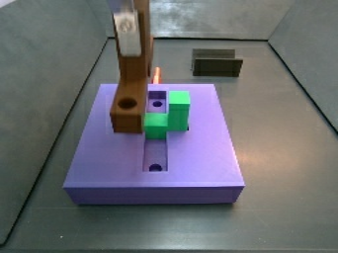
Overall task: Pick up the brown object. Move up. Move to above the board. Insert the brown object.
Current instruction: Insert the brown object.
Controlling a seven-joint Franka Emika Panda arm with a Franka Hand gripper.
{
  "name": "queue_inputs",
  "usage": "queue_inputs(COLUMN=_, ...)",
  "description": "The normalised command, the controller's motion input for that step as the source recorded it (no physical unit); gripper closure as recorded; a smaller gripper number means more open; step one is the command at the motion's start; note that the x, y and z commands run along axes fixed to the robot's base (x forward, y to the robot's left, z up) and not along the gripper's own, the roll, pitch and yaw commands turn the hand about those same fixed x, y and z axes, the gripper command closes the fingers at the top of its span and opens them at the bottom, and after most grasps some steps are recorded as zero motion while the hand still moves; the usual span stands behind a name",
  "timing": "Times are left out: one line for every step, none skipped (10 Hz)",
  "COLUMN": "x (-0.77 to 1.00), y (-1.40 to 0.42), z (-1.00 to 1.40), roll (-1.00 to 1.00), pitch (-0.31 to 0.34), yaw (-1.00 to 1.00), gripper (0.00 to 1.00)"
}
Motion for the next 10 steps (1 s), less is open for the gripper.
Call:
queue_inputs(x=0.27, y=0.00, z=-0.41, roll=-0.03, pitch=-0.147, yaw=-0.01, gripper=1.00)
queue_inputs(x=0.25, y=0.00, z=-0.41, roll=-0.06, pitch=-0.157, yaw=0.00, gripper=1.00)
queue_inputs(x=0.01, y=0.03, z=-0.36, roll=-0.04, pitch=-0.114, yaw=0.00, gripper=1.00)
queue_inputs(x=0.00, y=0.05, z=-0.26, roll=-0.02, pitch=-0.059, yaw=0.00, gripper=1.00)
queue_inputs(x=0.34, y=0.02, z=-0.02, roll=-0.10, pitch=-0.004, yaw=0.07, gripper=1.00)
queue_inputs(x=0.48, y=0.01, z=0.00, roll=-0.07, pitch=0.000, yaw=0.14, gripper=1.00)
queue_inputs(x=0.15, y=0.06, z=-0.11, roll=0.00, pitch=0.000, yaw=0.16, gripper=1.00)
queue_inputs(x=0.00, y=0.11, z=-0.13, roll=0.00, pitch=0.000, yaw=0.13, gripper=1.00)
queue_inputs(x=0.00, y=0.11, z=-0.13, roll=0.00, pitch=0.000, yaw=0.11, gripper=1.00)
queue_inputs(x=0.00, y=0.01, z=-0.14, roll=0.01, pitch=0.000, yaw=0.10, gripper=1.00)
